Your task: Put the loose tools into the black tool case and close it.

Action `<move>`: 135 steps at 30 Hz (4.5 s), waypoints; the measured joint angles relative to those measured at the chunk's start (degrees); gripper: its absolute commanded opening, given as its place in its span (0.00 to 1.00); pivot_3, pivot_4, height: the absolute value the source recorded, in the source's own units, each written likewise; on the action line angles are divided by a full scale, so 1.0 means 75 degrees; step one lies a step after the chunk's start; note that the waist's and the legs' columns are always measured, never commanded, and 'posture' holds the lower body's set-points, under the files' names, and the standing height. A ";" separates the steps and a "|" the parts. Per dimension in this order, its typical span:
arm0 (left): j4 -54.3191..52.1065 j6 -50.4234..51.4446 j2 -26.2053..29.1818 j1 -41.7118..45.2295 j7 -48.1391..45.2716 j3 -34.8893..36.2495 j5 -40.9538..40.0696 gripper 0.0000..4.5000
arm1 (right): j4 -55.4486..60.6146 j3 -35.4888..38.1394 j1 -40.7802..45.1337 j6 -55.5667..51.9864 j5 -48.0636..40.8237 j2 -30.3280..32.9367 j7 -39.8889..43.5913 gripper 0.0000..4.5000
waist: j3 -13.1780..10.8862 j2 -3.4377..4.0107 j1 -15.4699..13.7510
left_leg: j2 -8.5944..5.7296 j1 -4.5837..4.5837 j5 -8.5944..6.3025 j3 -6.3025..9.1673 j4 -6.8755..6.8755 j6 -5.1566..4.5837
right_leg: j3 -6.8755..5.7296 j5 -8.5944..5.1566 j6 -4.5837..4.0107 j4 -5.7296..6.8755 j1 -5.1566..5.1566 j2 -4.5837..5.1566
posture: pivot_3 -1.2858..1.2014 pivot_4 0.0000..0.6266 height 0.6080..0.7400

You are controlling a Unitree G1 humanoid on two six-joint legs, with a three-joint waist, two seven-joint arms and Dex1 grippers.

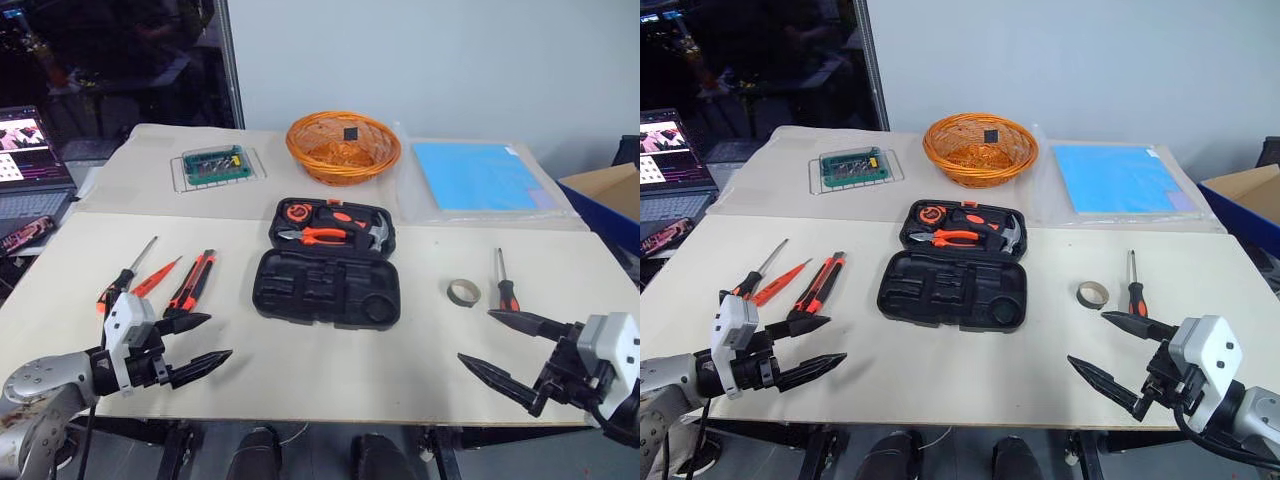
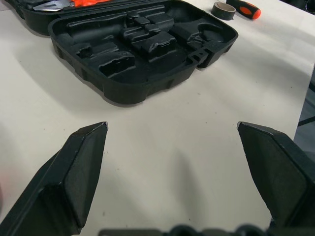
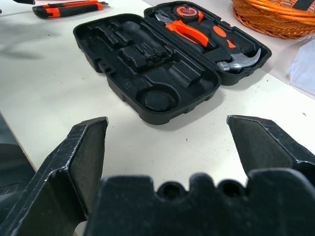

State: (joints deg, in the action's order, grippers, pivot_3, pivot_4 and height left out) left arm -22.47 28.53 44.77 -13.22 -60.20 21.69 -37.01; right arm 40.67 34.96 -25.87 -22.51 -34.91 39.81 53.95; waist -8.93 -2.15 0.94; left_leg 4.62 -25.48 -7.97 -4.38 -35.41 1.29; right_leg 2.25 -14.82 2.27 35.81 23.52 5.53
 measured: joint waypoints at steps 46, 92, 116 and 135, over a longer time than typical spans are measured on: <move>0.3084 0.0731 0.0979 0.7361 -0.0977 -0.3759 0.1938 0.19 | 0.0326 -0.1427 0.1869 -0.0546 -0.0870 0.0318 -0.1436 1.00 | 0.0028 -0.0106 -0.0417 | -0.0025 -0.0111 0.0015 0.0030 -0.0080 -0.0021 | -0.0034 0.0044 0.0047 0.0138 0.0044 -0.0047 | 0.52 0.24 1.00; 0.5797 0.0544 -0.2631 0.8507 -0.0572 -0.2946 0.3649 0.39 | 0.1262 -0.0699 0.0760 -0.0506 -0.0315 0.0075 -0.2367 1.00 | 0.0029 -0.0064 -0.0135 | -0.0087 -0.0101 0.0021 0.0163 -0.0134 -0.0060 | -0.0024 0.0018 0.0097 0.0170 -0.0054 -0.0061 | 0.52 0.24 1.00; 0.5556 -0.1381 -0.3533 0.6779 0.2862 -0.5155 0.5555 0.00 | 0.1099 -0.0943 0.0925 -0.0964 0.0001 0.0157 -0.2850 1.00 | 0.0131 0.0013 -0.0220 | -0.0110 0.0041 -0.0022 0.0159 -0.0119 -0.0009 | -0.0028 -0.0043 0.0098 0.0099 -0.0180 -0.0033 | 0.52 0.24 1.00; 0.1131 0.1822 -0.2406 0.5844 0.0797 -0.2895 0.0737 0.51 | -0.0462 0.0241 0.1119 -0.4040 -0.0487 0.1031 -0.3558 1.00 | 0.0104 0.0031 -0.0114 | -0.0118 -0.0023 0.0012 0.0156 -0.0091 -0.0077 | -0.0009 -0.0035 0.0037 0.0104 -0.0148 -0.0036 | 0.52 0.24 1.00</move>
State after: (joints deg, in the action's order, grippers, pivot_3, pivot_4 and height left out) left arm -13.99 42.19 26.73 30.61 -54.22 -0.02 -31.49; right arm 37.20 36.77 -17.47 -52.81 -38.56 47.54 27.27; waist -8.15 -1.91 0.08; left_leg 3.73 -25.65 -7.88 -3.21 -36.09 0.71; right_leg 2.18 -15.09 2.55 36.60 22.40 5.26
